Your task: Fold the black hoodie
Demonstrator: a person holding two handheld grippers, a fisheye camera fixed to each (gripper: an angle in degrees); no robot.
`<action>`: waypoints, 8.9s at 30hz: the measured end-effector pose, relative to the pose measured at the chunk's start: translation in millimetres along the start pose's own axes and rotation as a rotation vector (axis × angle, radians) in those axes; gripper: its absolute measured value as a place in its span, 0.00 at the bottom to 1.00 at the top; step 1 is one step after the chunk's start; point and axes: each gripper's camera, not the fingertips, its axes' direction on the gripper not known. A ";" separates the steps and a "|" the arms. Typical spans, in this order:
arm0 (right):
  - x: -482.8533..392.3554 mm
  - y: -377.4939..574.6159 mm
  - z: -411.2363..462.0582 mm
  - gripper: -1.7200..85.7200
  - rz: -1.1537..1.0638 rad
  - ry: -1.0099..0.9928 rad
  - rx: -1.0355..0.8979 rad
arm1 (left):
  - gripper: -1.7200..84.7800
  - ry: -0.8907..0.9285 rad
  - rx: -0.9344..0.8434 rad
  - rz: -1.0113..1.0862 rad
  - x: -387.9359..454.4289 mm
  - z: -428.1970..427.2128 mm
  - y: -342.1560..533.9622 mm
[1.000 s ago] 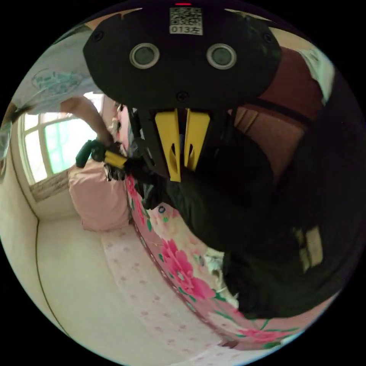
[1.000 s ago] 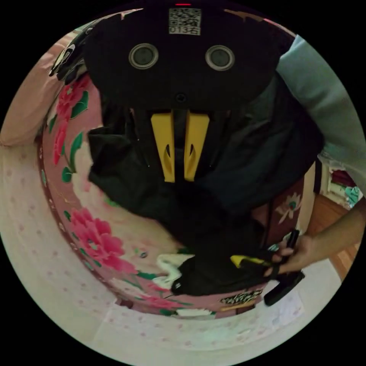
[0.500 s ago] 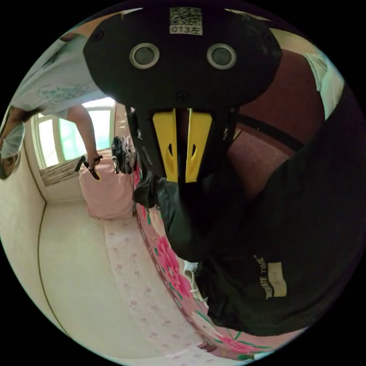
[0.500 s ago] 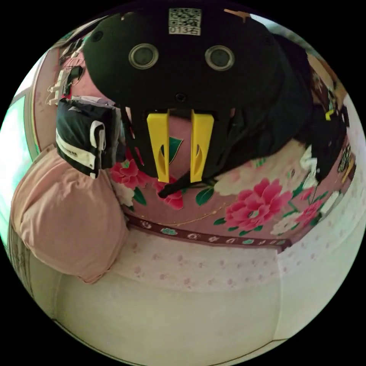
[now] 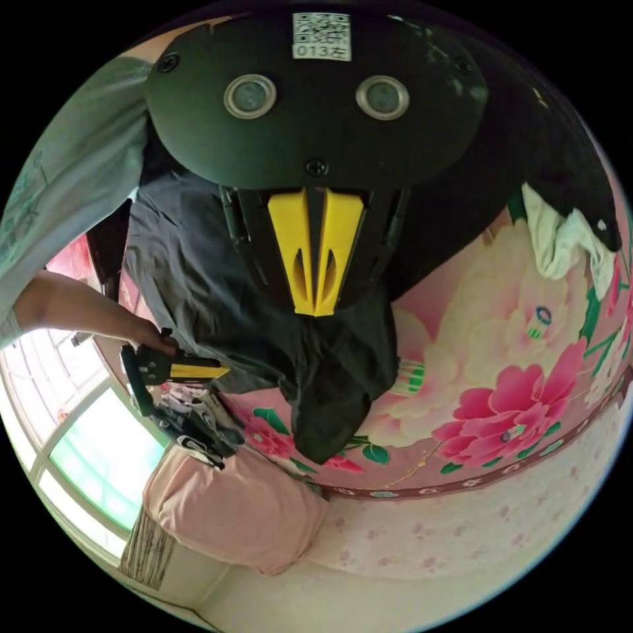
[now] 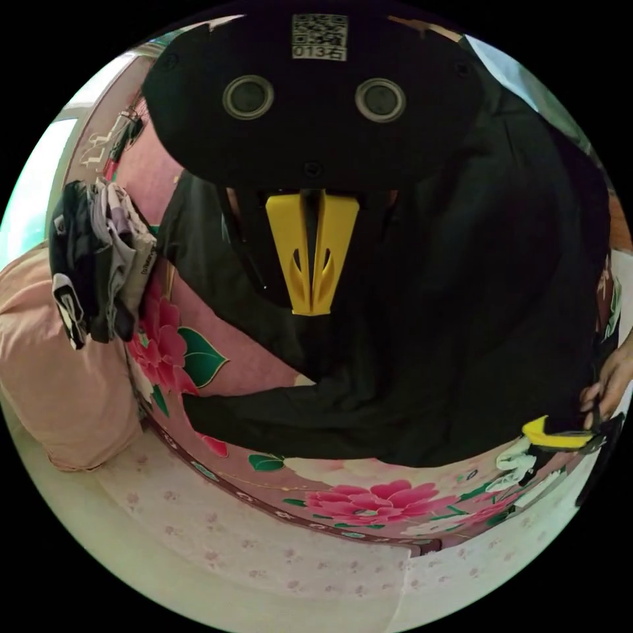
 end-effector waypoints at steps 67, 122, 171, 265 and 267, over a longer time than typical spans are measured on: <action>248.5 203.6 -127.4 0.08 0.916 -1.337 0.478 | 0.05 0.885 0.772 -0.653 -79.1 -131.8 233.0; -48.7 14.3 -317.7 0.02 -0.361 -0.529 -0.249 | 0.03 1.351 -0.345 -0.269 -33.3 -159.5 411.4; 207.7 300.9 -501.0 0.09 0.322 -0.028 -0.196 | 0.17 -0.021 -0.412 -0.251 182.3 38.2 329.9; 105.1 97.5 -172.6 0.04 0.060 -1.295 0.342 | 0.06 0.138 -0.175 -0.031 58.6 -118.0 -11.5; 173.8 79.8 -179.5 0.05 0.220 -1.243 0.530 | 0.06 0.071 -0.105 -0.005 57.4 -133.4 -21.9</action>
